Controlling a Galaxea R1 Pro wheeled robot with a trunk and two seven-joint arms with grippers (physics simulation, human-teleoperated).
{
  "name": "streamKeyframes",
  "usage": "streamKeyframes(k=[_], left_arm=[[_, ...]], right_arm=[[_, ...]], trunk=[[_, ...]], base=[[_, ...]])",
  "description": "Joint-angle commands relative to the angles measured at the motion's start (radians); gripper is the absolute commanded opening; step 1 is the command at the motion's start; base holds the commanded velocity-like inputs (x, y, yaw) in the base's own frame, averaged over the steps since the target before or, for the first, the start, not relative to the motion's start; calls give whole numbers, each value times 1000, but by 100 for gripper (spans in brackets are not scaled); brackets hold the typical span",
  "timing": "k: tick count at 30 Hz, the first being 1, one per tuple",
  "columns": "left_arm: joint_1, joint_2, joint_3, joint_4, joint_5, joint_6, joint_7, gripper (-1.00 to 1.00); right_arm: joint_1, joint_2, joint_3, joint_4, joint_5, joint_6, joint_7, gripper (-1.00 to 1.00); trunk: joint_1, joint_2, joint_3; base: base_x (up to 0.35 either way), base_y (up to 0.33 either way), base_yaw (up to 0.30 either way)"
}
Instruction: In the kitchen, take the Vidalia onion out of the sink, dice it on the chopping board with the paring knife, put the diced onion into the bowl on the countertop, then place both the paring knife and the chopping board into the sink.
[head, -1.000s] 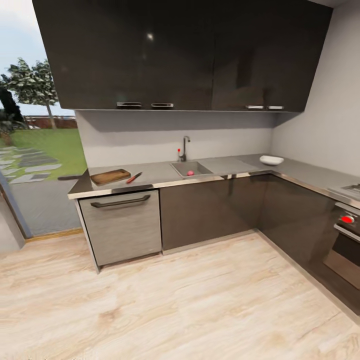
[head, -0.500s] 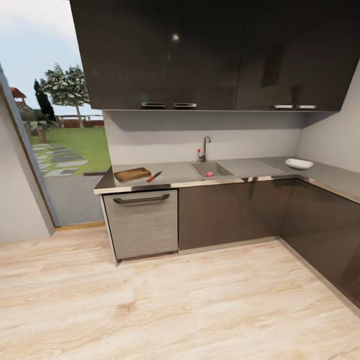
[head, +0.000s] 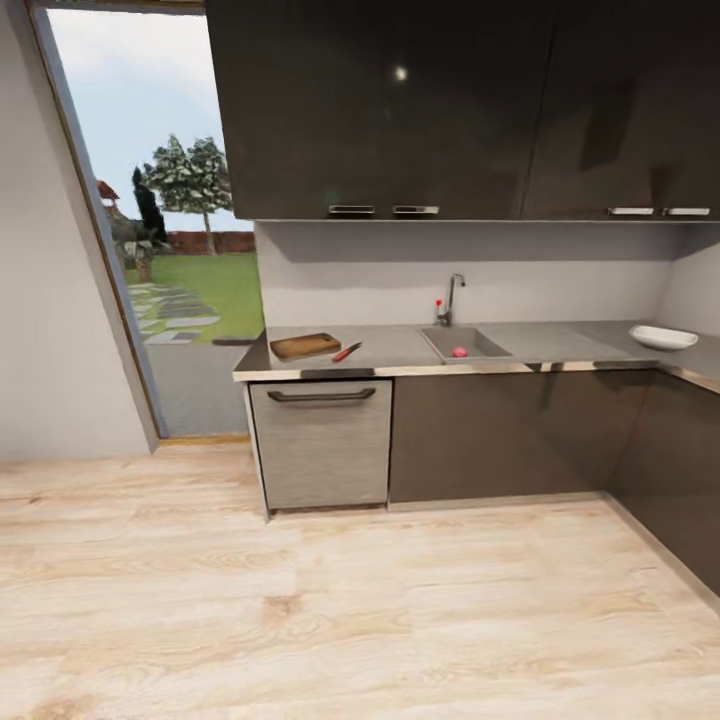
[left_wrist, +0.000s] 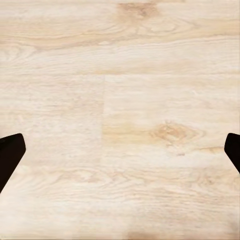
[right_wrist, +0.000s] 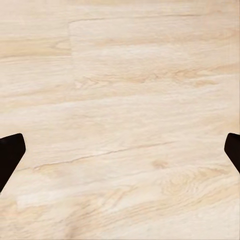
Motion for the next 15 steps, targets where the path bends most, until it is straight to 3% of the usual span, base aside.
streamKeyframes(k=[1, 7, 15], left_arm=[[-1, 0, 0, 1, 2, -3, 1, 100], [-1, 0, 0, 2, 2, -3, 0, 100], [-1, 1, 0, 2, 2, -3, 1, 100]], right_arm=[[0, 0, 1, 0, 1, -3, -4, 100], [-1, 1, 1, 0, 1, -3, -4, 100], [0, 0, 26, 0, 1, -3, -4, 100]], trunk=[[0, -1, -1], [0, -1, -1], [0, -1, -1]], base=[[149, -161, 257], [234, -189, 257], [313, -26, 257]])
